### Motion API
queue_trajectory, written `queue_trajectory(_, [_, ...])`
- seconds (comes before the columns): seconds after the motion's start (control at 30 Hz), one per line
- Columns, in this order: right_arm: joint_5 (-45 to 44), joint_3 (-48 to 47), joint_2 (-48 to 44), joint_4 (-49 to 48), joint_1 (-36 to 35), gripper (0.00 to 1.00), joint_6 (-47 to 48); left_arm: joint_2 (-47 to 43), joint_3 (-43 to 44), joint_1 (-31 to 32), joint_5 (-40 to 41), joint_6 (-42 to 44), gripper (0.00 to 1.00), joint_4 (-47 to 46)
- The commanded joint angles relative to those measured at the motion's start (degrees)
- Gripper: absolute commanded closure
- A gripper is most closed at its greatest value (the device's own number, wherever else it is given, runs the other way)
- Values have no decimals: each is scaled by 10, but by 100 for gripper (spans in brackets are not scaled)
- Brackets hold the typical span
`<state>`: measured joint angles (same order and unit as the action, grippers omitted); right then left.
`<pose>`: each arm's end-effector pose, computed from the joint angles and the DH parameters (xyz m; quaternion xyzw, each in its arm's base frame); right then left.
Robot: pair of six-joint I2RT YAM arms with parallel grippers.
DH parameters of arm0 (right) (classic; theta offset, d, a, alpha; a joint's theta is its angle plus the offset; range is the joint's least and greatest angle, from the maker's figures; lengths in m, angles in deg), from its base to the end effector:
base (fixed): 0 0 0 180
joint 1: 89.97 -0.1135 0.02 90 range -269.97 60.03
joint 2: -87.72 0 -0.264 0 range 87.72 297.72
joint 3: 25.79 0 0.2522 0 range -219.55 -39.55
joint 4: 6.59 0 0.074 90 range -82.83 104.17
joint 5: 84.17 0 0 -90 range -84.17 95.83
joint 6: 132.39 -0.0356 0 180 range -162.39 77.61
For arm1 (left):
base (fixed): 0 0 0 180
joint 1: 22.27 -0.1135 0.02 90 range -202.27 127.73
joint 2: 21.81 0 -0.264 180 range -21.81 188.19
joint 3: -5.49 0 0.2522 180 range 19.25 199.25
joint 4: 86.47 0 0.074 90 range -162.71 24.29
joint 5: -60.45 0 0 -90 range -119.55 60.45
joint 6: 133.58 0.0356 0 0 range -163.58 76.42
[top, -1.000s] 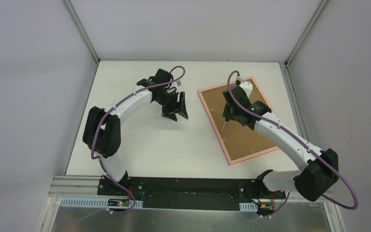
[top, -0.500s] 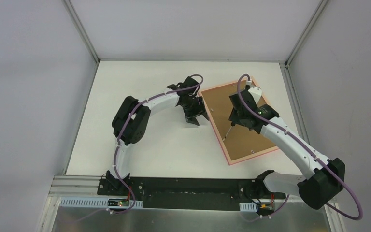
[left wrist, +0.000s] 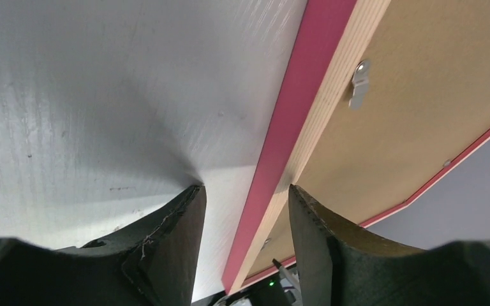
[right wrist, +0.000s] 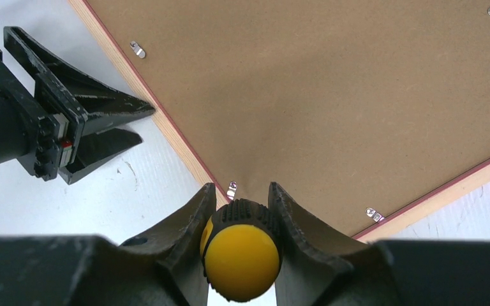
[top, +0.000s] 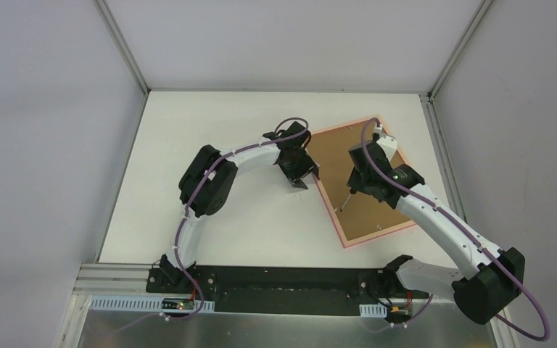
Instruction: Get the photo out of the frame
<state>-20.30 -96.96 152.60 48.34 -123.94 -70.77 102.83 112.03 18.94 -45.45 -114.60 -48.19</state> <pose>0.1984 0.1147 0.3006 0.0353 0.9142 -0.0029 0.4038 0.3469 -0.3168 0.1622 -0.2052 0.9265 -0.3116 0.0498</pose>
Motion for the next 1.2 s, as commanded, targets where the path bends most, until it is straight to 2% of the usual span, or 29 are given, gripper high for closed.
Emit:
queue_trajectory(0.0, [1,7,-17,-22,1,100,5,22,26,4,41,-54,47,-11])
queue_trajectory(0.07, [8,13,-14,-32,1,100,6,23,26,8,44,-64,45,-13])
queue_trajectory(0.2, [17,16,0,-46,1,100,6,26,14,13,45,-85,49,-14])
queue_trajectory(0.43, [19,-7,17,-56,1,100,23,35,-1,14,50,-108,65,-14])
queue_trajectory(0.53, [0,-30,19,-37,1,100,27,29,-12,14,55,-109,74,-14])
queue_trajectory(0.83, [8,-44,42,-59,0,100,22,21,-53,12,45,-129,99,-14])
queue_trajectory(1.17, [16,-15,58,-81,-7,100,15,17,-66,9,43,-143,100,-14])
